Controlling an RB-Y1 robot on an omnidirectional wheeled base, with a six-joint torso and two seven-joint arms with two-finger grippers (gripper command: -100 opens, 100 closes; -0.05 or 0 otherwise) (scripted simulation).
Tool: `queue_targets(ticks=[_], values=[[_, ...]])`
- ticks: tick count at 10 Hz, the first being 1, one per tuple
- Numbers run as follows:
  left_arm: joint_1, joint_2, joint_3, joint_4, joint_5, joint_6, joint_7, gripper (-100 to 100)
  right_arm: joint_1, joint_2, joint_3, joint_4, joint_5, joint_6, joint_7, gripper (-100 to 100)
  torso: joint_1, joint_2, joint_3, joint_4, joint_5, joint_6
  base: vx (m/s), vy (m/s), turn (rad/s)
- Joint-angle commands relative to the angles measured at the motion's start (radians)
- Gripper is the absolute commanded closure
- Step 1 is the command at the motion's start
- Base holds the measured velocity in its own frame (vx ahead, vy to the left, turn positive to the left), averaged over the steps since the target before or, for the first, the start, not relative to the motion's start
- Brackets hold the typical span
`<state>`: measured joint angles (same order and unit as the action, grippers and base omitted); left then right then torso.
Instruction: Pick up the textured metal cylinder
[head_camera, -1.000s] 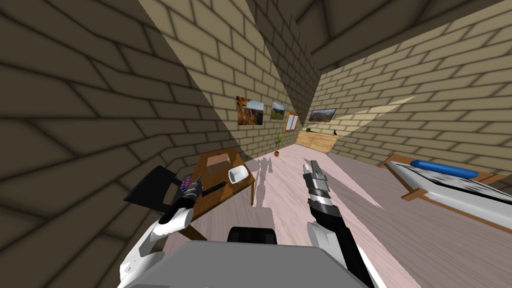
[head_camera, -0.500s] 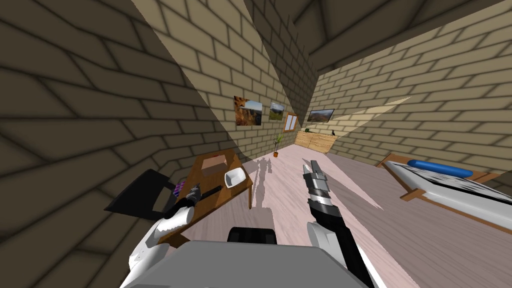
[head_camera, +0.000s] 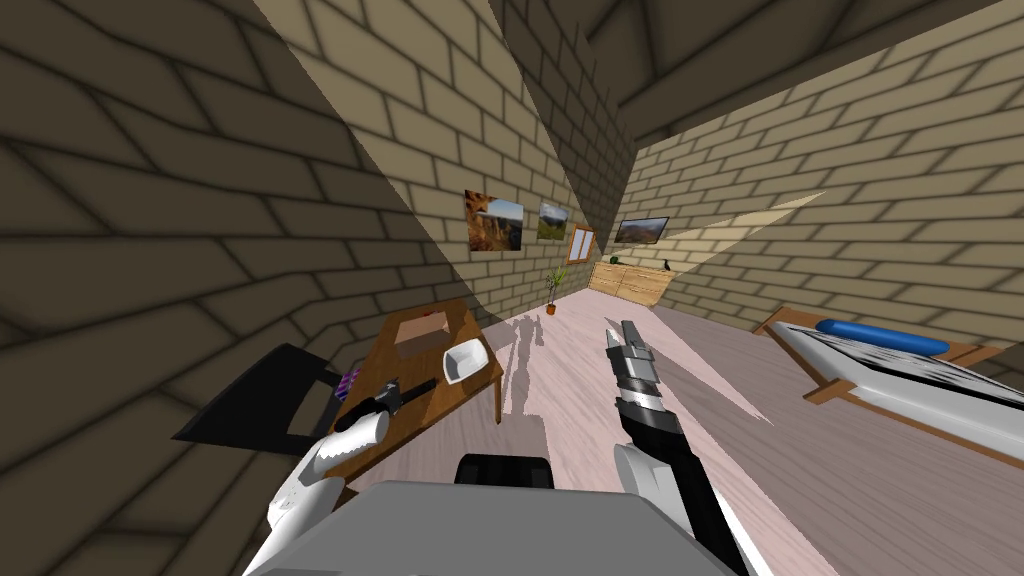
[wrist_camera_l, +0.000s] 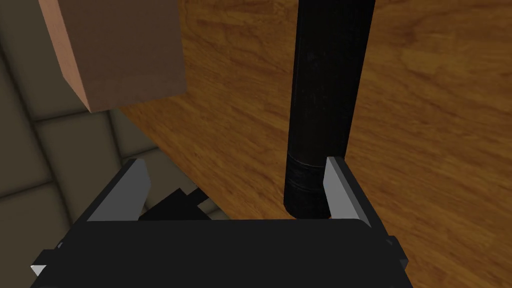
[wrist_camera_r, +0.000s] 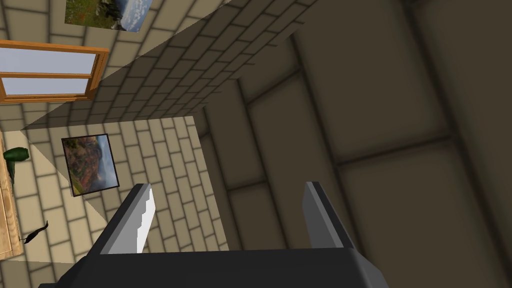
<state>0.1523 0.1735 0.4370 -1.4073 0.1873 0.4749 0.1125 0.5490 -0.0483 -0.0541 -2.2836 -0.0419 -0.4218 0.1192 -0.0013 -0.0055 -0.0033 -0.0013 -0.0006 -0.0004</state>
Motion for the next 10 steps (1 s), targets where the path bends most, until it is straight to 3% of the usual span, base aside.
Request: queue_targets(ticks=[1, 8, 9, 10], values=[[-0.023, 0.003, 0.015, 0.043, 0.002, 0.046, 0.008, -100, 0.0, 0.0, 0.0, 0.0, 0.0, 0.0, 0.0, 0, 0.0, 0.0, 0.0, 0.0, 0.0, 0.0, 0.086, -0.022, -0.005], [-0.097, 0.024, 0.055, 0.197, 0.011, 0.175, 0.029, -100, 0.0, 0.0, 0.0, 0.0, 0.0, 0.0, 0.0, 0, 0.001, 0.002, 0.001, 0.0, 0.0, 0.0, 0.066, -0.012, -0.002], [-0.092, 0.023, 0.052, 0.187, 0.012, 0.158, 0.026, -100, 0.0, 0.0, 0.0, 0.0, 0.0, 0.0, 0.0, 0, 0.001, 0.003, 0.002, 0.001, 0.0, 0.0, 0.02, -0.004, 0.0], [-0.094, 0.023, 0.052, 0.189, 0.012, 0.162, 0.027, 0, 0.0, 0.0, 0.0, 0.0, 0.0, 0.0, 0.0, 0, 0.001, 0.005, 0.003, 0.001, 0.0, 0.0, 0.0, 0.0, 0.0]])
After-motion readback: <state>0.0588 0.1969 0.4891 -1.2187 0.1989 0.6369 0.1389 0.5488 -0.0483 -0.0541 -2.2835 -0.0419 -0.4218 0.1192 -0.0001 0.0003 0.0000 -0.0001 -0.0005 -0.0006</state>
